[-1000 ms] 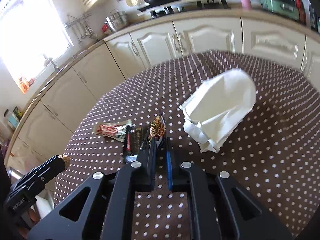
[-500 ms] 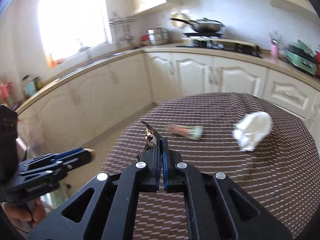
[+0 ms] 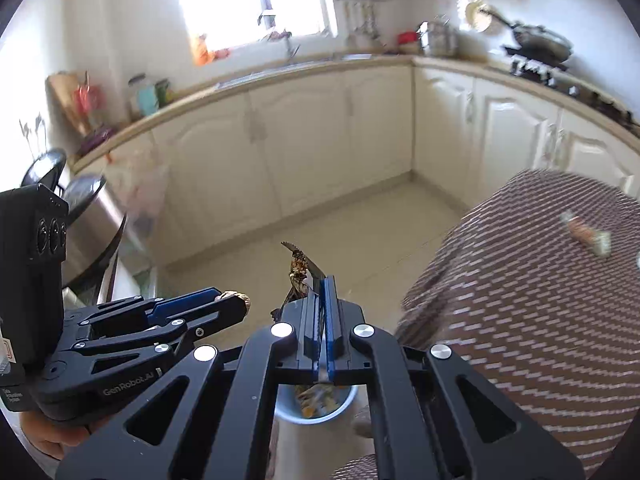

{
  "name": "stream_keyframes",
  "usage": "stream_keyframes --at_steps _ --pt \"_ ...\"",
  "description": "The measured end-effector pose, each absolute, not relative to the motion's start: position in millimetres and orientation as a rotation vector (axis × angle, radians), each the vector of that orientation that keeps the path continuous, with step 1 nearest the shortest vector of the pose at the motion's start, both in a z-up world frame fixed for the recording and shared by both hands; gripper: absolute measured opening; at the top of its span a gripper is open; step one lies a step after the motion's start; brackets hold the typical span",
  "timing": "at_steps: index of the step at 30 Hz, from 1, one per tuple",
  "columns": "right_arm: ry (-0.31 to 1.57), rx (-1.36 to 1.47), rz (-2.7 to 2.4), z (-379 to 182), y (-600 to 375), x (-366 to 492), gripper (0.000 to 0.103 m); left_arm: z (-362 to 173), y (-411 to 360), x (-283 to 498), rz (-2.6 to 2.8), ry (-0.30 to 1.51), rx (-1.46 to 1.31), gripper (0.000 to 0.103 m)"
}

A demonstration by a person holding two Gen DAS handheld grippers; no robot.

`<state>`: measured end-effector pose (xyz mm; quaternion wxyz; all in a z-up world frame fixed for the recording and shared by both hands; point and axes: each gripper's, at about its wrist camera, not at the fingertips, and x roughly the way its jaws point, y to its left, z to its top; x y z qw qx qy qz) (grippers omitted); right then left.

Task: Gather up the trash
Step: 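Carry both wrappers over the blue bin and open both tools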

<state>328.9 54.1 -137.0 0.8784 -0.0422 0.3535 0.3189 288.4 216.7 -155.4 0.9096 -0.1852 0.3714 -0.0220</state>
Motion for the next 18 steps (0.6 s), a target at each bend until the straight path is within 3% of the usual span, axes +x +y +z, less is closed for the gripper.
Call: stream_keyframes --at_steps 12,18 --pt "0.91 -0.119 0.675 -228 109 356 0.001 -246 265 319 0.038 0.932 -0.484 0.029" --pt "0.938 -0.119 0.665 -244 119 367 0.001 -265 275 327 0.059 0.953 -0.525 0.04"
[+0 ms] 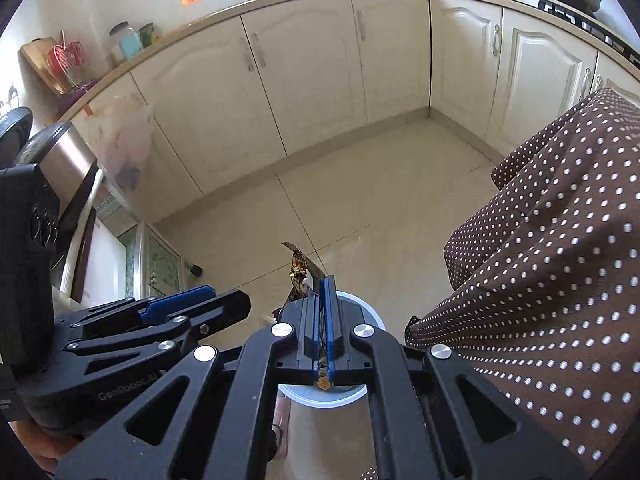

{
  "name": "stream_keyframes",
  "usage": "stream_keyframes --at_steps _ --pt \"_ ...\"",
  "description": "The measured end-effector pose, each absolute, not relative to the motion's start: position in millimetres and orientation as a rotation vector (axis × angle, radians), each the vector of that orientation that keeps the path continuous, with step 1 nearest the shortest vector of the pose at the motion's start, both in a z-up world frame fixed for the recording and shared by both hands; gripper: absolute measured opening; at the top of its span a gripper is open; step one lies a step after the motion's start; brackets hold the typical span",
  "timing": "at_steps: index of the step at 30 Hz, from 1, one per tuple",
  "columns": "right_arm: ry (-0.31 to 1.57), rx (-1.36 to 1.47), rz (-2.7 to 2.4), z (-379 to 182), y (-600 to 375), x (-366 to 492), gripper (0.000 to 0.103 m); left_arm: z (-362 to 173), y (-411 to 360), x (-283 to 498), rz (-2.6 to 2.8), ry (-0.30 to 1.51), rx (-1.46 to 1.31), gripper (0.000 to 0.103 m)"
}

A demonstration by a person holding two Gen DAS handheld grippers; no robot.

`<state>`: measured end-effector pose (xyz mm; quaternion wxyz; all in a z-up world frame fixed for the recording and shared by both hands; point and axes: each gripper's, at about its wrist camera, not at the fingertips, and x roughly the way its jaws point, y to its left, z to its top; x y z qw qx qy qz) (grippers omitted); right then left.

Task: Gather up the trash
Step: 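Carry both wrappers over the blue bin and open both tools, then swing both tools back toward the table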

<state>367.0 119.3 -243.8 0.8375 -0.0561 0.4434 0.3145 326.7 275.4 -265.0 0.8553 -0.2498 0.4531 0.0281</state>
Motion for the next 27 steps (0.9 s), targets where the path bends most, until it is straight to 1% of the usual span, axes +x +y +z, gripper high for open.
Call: stream_keyframes --at_steps 8,15,22,23,25,26,27 --pt "0.951 -0.132 0.673 -250 130 369 0.002 -275 277 327 0.08 0.972 -0.547 0.042" --pt "0.943 -0.128 0.679 -248 137 370 0.002 -267 284 324 0.101 0.955 -0.555 0.042" --pt "0.923 -0.104 0.683 -232 136 374 0.01 -247 286 317 0.1 0.912 -0.572 0.042" --pt "0.916 -0.106 0.681 -229 135 373 0.011 -241 284 315 0.099 0.903 -0.569 0.043" --pt "0.908 -0.099 0.681 -222 131 372 0.012 -233 281 313 0.095 0.886 -0.562 0.049" --pt "0.899 -0.094 0.681 -217 128 370 0.014 -228 280 312 0.093 0.878 -0.557 0.049" --pt "0.887 -0.091 0.678 -211 124 369 0.018 -222 276 311 0.087 0.867 -0.551 0.05"
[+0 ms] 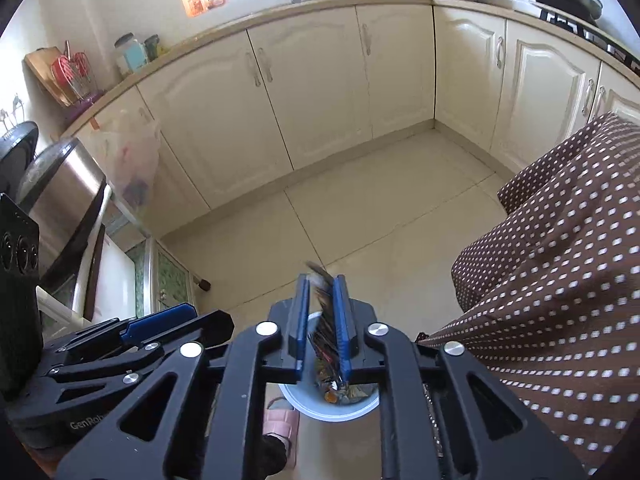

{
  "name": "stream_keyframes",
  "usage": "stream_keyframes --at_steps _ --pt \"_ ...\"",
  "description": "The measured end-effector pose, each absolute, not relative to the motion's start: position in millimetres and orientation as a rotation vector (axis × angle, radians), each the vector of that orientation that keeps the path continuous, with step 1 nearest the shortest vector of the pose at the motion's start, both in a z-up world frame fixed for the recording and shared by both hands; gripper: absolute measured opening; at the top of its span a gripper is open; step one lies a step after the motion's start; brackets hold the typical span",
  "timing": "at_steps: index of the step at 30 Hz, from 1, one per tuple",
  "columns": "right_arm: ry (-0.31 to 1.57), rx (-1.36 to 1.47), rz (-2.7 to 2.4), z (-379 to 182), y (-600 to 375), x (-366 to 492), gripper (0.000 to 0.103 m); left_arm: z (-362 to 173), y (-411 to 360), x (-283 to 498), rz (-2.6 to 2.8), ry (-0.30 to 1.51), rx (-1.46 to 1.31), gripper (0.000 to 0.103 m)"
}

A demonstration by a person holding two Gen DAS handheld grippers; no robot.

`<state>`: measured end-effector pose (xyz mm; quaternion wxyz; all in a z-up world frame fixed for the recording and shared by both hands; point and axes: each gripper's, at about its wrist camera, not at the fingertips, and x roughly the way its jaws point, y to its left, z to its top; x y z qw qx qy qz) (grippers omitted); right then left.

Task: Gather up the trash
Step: 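Swing both tools back toward the table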

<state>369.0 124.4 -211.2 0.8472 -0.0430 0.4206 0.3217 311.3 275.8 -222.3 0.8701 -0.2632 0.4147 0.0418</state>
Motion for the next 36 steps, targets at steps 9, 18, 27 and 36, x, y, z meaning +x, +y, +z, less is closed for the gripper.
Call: stream_keyframes --at_steps 9,18,27,36 --pt "0.802 -0.067 0.669 -165 82 358 0.025 -173 235 304 0.047 0.808 -0.487 0.052" --pt "0.659 -0.041 0.524 -101 -24 345 0.041 -108 141 316 -0.088 0.73 -0.359 0.056" --pt "0.607 0.022 0.236 -88 -186 366 0.053 -89 13 367 -0.252 0.728 -0.199 0.06" --pt "0.659 0.137 0.069 -114 -282 410 0.07 -110 -55 435 -0.255 0.786 -0.099 0.06"
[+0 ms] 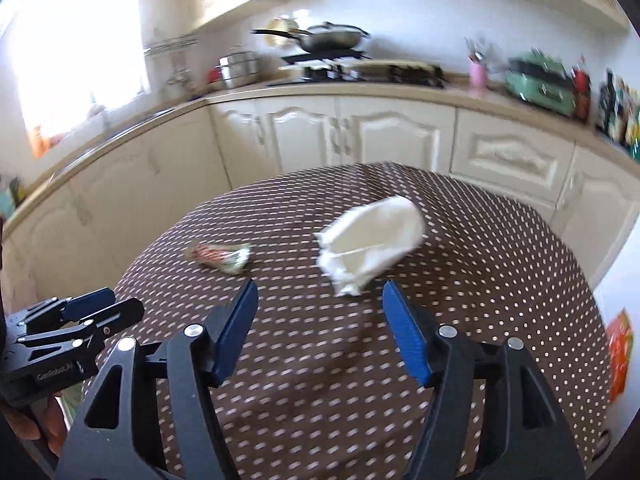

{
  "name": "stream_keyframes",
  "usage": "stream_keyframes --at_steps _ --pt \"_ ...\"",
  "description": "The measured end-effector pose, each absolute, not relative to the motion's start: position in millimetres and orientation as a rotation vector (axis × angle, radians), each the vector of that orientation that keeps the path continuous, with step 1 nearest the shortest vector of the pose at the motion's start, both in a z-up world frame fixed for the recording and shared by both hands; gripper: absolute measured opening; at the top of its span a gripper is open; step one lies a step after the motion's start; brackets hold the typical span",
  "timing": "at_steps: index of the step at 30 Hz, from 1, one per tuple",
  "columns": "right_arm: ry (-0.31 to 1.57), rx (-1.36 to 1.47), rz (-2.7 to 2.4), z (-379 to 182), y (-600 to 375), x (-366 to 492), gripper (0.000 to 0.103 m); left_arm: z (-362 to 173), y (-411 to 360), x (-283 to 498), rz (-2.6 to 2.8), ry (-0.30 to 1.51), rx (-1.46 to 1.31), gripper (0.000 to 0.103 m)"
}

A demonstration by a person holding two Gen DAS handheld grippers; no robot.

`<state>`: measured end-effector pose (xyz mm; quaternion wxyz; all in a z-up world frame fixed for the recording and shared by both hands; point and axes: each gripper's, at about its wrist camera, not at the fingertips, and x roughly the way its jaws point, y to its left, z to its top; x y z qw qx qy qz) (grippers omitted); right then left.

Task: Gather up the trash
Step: 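Swing both tools back toward the table, then grasp the white paper bag with the right tool while the left grasps the snack bar wrapper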

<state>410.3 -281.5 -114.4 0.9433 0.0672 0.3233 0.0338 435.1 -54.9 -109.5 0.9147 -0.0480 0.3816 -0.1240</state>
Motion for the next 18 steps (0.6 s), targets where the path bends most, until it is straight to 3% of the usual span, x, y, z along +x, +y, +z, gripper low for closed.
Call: stream_keyframes --at_steps 1,6,18 --pt "0.661 0.161 0.054 -117 -289 416 0.075 -111 -56 443 -0.249 0.786 -0.106 0.06" --pt "0.719 0.333 0.065 -131 -311 441 0.082 -120 -54 486 -0.239 0.798 -0.187 0.061" --pt "0.783 0.5 0.01 -148 -320 481 0.083 -146 -55 538 -0.2 0.864 -0.268 0.065"
